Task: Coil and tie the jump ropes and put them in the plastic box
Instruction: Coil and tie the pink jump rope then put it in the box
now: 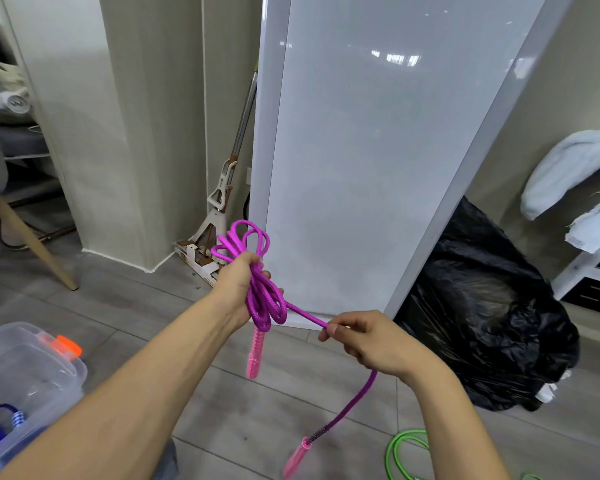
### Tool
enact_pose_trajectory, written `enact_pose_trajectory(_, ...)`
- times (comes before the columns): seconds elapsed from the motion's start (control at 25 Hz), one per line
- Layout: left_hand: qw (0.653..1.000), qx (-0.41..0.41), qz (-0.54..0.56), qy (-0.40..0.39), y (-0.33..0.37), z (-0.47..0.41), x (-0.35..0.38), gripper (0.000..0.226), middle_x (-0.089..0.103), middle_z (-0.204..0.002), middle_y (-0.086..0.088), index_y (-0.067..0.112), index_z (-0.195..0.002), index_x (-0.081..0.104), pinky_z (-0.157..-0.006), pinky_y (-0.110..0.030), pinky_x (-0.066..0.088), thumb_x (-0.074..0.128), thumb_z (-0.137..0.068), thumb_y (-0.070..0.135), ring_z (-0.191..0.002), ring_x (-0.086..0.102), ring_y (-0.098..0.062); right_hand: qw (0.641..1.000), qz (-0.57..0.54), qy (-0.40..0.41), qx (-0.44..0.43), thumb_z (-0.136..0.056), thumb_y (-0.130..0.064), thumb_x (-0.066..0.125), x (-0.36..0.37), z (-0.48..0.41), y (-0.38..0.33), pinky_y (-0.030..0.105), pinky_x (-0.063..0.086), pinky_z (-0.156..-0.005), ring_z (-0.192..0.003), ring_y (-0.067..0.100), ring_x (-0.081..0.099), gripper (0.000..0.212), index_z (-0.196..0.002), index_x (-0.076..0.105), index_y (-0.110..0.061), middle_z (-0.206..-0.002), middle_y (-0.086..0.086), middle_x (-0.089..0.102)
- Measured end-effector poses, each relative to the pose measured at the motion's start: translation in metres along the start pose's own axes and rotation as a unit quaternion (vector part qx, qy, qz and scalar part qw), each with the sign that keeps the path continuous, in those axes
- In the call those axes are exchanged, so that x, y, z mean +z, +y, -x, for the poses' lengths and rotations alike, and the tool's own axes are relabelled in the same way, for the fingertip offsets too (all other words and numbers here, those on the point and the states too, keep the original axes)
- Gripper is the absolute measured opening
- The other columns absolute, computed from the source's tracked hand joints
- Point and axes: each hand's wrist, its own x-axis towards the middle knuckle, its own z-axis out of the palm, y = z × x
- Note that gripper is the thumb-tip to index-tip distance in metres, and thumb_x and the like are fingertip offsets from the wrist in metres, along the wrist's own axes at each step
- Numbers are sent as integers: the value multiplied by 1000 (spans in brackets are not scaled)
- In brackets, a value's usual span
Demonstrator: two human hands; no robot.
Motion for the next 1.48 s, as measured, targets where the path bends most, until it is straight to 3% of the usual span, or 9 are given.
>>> enact_pose_trajectory(0.16, 991, -17, -125, -44, -4, 0, 1, 36, 53, -77, -9, -5, -116, 56, -83, -54, 55, 43, -101, 25, -65, 55, -22, 995, 47, 92, -4, -96, -35, 62, -8, 3, 2, 24, 33, -52, -50, 12, 38, 21, -85, 77, -25, -56, -5, 48)
enact_pose_trajectory(0.28, 921, 55, -375, -86, -14, 4, 2, 23, 53, -86, -13, 3, -109, 55, -80, -46, 53, 41, -104, 21, -76, 59, -29, 975, 99, 196, -23, -94, -36, 65, -12, 3, 0, 21, 44, -59, -64, 6, 56, 16, -84, 74, -28, -71, -8, 66)
enact_pose_trajectory(0.52, 546, 200, -802, -133, -26, 18, -4, 17, 57, -106, -12, 14, -117, 42, -82, -45, 50, 46, -100, 13, -97, 58, -32, 960, 148, 206, -118, -91, -35, 70, -10, 9, -12, 21, 46, -63, -70, 3, 57, 7, -86, 71, -30, -76, -12, 65)
enact_pose_trajectory(0.68, 437, 239, -837, -224, -32, 51, 13, 28, 47, -97, -2, 24, -126, 47, -71, -33, 39, 50, -100, 15, -87, 50, -21, 950, 115, 234, -171, -80, -30, 82, -19, 16, -17, 16, 38, -60, -66, 5, 52, 8, -79, 75, -32, -74, -12, 62)
enact_pose_trajectory(0.8, 456, 239, -809, -282, -28, 68, 19, 17, 49, -98, -4, 25, -117, 51, -72, -37, 43, 43, -102, 22, -90, 51, -26, 965, -19, 207, -159, -75, -24, 87, -26, 21, -16, 32, 56, -70, -73, 19, 66, 8, -78, 80, -27, -80, -4, 73)
enact_pose_trajectory(1.08, 507, 253, -753, -335, -25, 89, 28, 6, 53, -94, -3, 25, -94, 50, -77, -38, 44, 46, -97, 26, -90, 52, -24, 965, -112, 179, -156, -77, -11, 82, -26, 16, -13, 18, 53, -70, -72, 9, 67, 4, -78, 80, -14, -79, 4, 77)
enact_pose_trajectory(1.2, 626, 241, -647, -361, -22, 90, 27, 9, 53, -78, 5, 26, -80, 48, -71, -42, 43, 46, -89, 27, -75, 49, -18, 962, -213, 150, -86, -81, -14, 75, -24, 6, -7, 18, 54, -60, -66, 11, 67, 9, -74, 79, -15, -76, 5, 76)
enact_pose_trajectory(1.32, 764, 204, -517, -328, -18, 84, 25, 14, 41, -75, 1, 16, -83, 41, -68, -41, 34, 36, -88, 29, -70, 35, -18, 912, -397, 103, -17, -92, -5, 57, -19, -1, -4, 25, 55, -54, -55, 15, 65, 29, -68, 72, -12, -69, 8, 68)
enact_pose_trajectory(1.48, 839, 232, -446, -208, -15, 66, 18, 16, 44, -74, 1, 24, -109, 45, -64, -32, 36, 31, -106, 31, -66, 39, -16, 962, -264, 59, -37, -98, -2, 56, -1, -9, 11, 30, 19, -51, -54, 18, 20, 27, -88, 80, -11, -58, 2, 38)
